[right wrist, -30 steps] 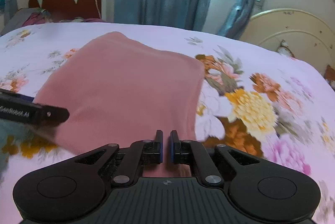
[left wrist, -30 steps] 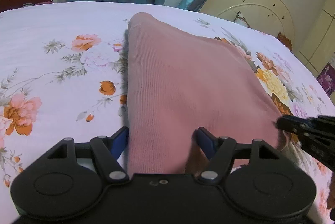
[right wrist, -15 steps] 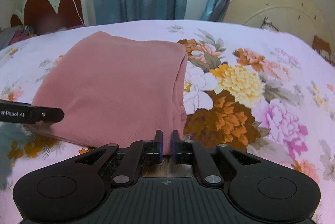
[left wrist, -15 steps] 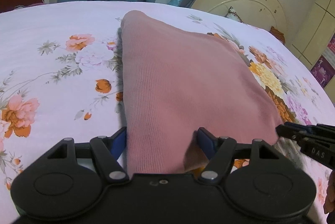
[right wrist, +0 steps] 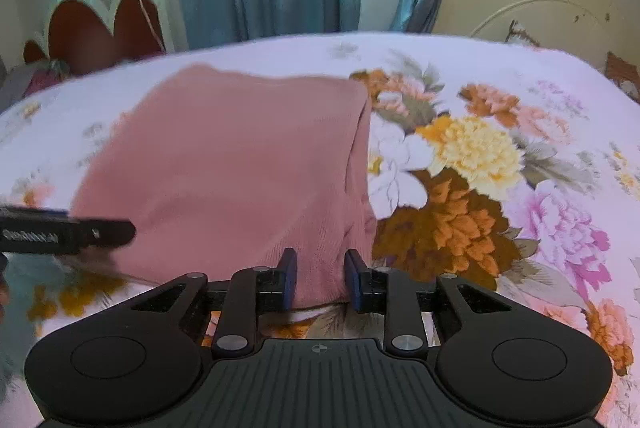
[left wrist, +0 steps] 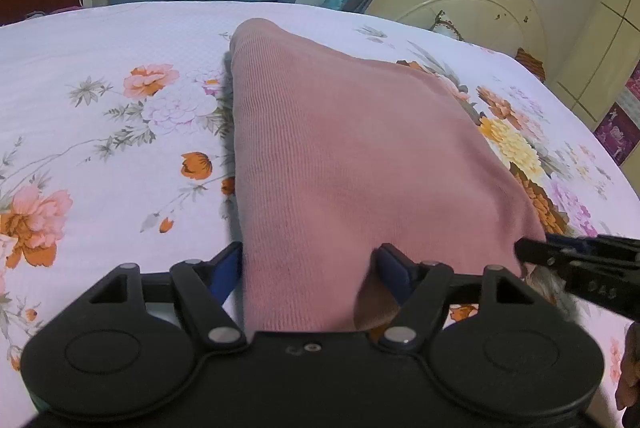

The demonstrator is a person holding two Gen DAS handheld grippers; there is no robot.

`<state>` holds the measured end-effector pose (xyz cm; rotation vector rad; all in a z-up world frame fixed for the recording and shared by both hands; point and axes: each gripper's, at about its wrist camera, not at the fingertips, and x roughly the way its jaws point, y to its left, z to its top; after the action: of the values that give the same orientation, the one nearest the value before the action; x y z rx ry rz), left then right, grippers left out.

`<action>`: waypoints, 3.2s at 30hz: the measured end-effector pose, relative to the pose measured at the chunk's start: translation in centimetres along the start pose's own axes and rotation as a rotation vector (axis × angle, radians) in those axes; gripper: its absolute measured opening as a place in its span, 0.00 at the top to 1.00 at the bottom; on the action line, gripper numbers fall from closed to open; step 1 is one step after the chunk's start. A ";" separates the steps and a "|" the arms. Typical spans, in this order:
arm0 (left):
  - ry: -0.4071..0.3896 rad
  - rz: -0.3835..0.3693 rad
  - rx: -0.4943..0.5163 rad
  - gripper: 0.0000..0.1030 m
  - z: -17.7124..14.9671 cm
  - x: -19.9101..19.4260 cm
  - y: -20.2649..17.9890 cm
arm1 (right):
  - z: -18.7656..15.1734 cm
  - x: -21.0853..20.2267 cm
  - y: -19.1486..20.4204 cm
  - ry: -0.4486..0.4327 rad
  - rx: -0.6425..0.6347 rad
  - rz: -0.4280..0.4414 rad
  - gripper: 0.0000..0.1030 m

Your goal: Fold small clothes

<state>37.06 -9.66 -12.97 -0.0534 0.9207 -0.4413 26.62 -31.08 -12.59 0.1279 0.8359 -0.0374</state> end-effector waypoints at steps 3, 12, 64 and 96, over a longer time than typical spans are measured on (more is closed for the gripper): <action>0.001 0.007 -0.003 0.29 0.1 0.1 -0.2 | 0.1 0.2 0.0 0.009 -0.018 0.016 0.94; 0.011 0.005 -0.014 0.27 0.1 0.3 -1.1 | 0.0 -0.2 -2.7 0.033 -0.034 -0.056 0.97; -0.127 -0.095 -0.178 0.72 9.9 -3.7 6.2 | 12.9 4.7 1.7 -0.034 0.323 0.499 0.80; -0.087 0.145 -0.195 0.42 2.9 -12.5 37.0 | 11.6 14.1 35.3 0.083 0.134 0.355 0.77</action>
<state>45.56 28.45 -10.29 -0.1815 0.8736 -0.2120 47.57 2.74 -11.90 0.4051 0.8835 0.2477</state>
